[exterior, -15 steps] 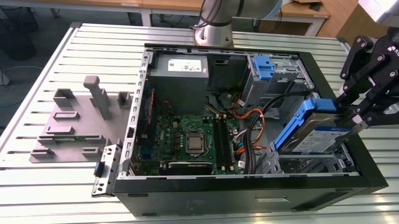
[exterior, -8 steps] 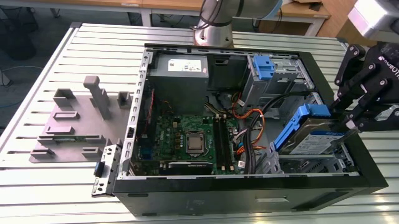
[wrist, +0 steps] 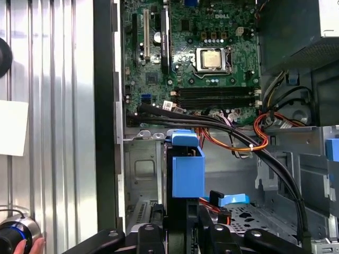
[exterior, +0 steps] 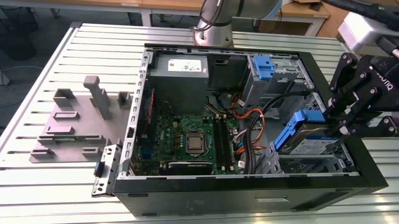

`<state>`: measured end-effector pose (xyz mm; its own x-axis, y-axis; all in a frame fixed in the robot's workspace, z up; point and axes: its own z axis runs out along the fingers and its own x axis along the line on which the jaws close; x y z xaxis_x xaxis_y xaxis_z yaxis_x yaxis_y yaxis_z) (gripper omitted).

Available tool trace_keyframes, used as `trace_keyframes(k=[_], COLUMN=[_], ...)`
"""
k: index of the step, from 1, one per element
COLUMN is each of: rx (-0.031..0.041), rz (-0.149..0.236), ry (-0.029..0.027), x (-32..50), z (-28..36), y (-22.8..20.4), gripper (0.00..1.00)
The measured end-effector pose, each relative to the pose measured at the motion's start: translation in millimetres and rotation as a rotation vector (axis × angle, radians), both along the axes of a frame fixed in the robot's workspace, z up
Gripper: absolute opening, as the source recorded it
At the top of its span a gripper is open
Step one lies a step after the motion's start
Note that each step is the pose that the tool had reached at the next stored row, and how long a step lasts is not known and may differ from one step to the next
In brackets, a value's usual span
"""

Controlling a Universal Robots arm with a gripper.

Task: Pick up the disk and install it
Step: 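Insert the disk into the insertion slot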

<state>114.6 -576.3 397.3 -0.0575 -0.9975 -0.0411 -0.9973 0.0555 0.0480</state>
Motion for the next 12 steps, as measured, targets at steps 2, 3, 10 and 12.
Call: trace_keyframes(k=[2,3,10,12], rx=[-0.0001,-0.0003,-0.0015,-0.0016], rz=[0.000,0.000,0.000,0.000], ry=[0.0000,0.0000,-0.0001,-0.0001], x=[0.0,-0.1,-0.1,-0.1], z=[-3.7,-5.4,-15.6,-15.6], y=[0.0,0.0,0.0,0.0], gripper=[0.35,0.35,0.35,0.35])
